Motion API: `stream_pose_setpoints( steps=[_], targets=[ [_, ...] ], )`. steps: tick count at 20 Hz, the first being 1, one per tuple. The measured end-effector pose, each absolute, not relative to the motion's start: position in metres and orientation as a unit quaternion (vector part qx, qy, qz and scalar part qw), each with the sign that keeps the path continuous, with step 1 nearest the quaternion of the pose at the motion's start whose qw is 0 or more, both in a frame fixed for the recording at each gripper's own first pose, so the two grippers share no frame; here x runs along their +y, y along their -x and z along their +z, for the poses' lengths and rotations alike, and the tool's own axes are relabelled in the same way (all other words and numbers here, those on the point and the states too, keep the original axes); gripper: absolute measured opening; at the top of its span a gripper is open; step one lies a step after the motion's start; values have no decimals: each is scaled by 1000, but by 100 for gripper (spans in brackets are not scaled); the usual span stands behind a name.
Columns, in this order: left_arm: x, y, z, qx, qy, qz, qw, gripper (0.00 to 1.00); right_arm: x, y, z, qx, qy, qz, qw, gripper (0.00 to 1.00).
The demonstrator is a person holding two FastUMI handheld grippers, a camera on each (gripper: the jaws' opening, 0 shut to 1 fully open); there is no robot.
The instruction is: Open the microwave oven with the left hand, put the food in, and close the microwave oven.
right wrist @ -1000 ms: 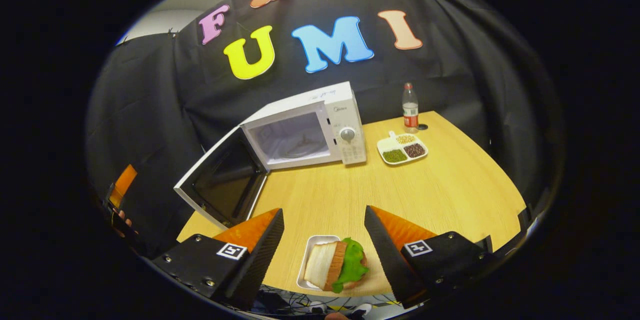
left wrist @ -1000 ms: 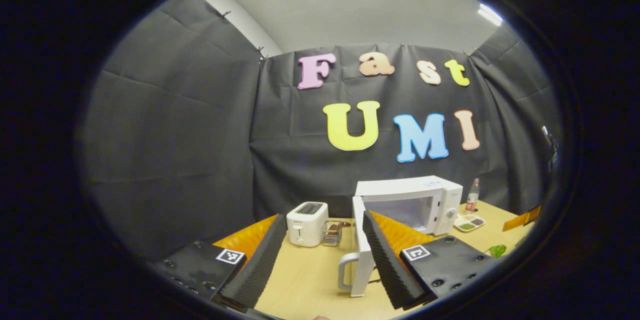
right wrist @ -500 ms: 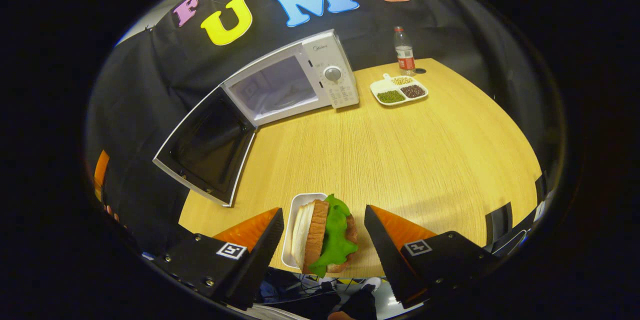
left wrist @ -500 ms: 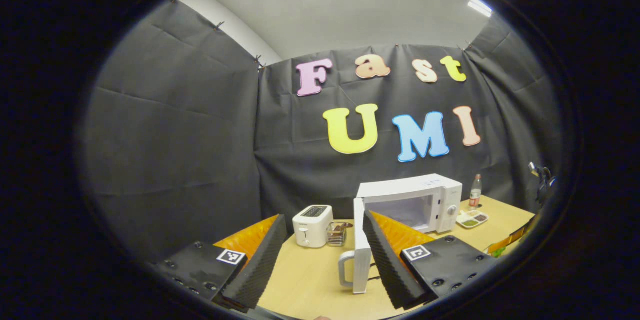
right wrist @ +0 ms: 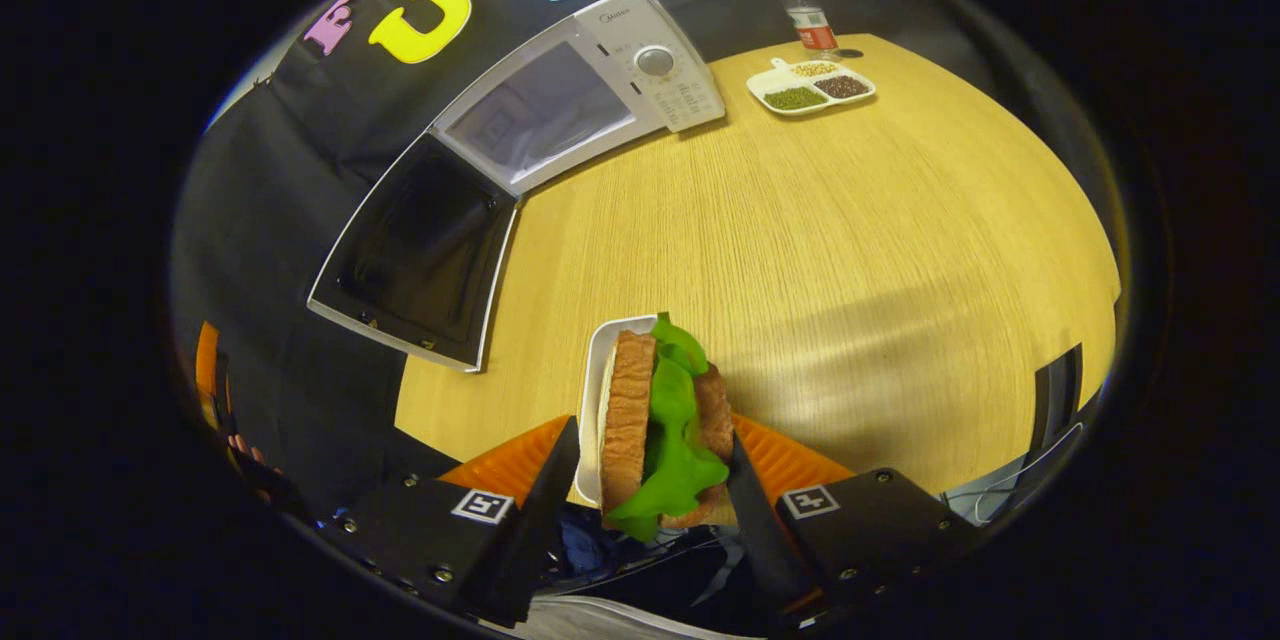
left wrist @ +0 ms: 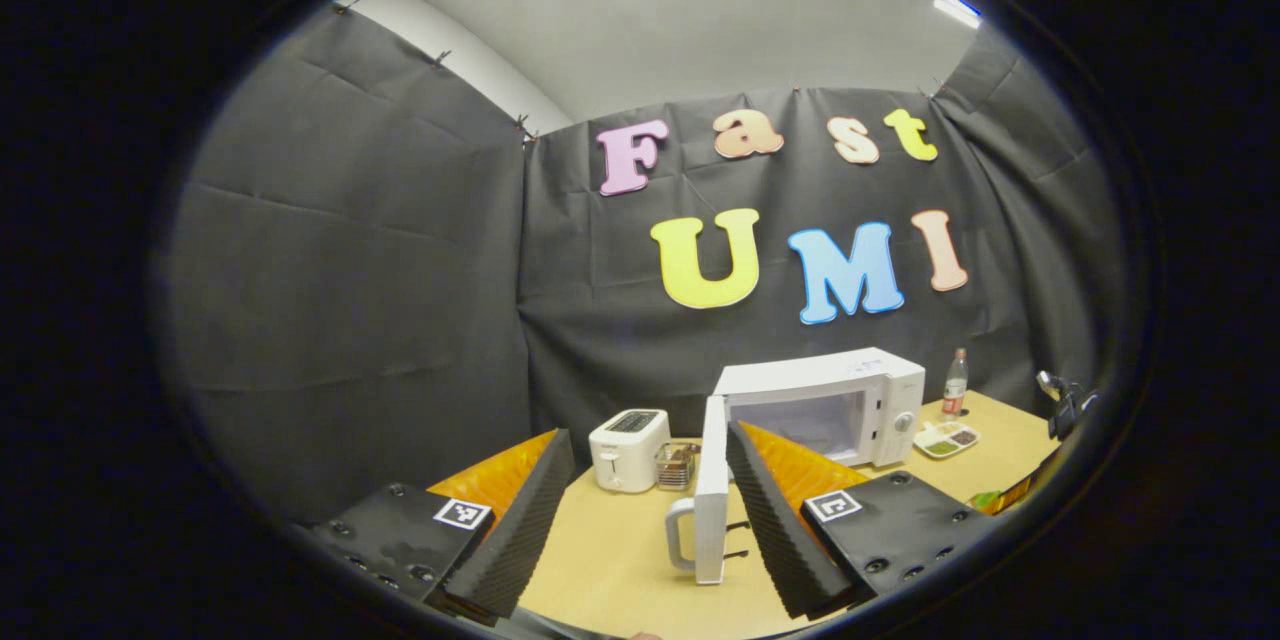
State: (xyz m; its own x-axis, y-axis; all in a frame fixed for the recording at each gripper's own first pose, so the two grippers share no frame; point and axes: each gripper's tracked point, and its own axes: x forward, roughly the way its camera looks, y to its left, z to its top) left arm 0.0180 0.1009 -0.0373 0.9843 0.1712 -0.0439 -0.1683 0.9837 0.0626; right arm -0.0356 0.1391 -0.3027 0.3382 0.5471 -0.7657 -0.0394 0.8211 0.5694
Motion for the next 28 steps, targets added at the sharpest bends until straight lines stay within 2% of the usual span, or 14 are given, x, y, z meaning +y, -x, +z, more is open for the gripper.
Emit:
stream_pose_setpoints(
  steps=[2,3,5,17,28],
  targets=[
    [94,-14,-36,22,-28,88,995,100,142,35,-302,545,-249,191,777,44],
    [92,-13,-34,21,-27,90,995,100,139,33,-300,539,-252,189,781,44],
    [85,-11,-33,18,-26,94,995,100,140,34,-297,536,-240,205,783,29],
    [77,-31,-40,8,8,80,997,100,153,-3,-238,460,-246,225,823,28],
    [159,-59,-45,9,5,98,995,100,229,-86,-208,378,-285,203,857,28]
  ],
)
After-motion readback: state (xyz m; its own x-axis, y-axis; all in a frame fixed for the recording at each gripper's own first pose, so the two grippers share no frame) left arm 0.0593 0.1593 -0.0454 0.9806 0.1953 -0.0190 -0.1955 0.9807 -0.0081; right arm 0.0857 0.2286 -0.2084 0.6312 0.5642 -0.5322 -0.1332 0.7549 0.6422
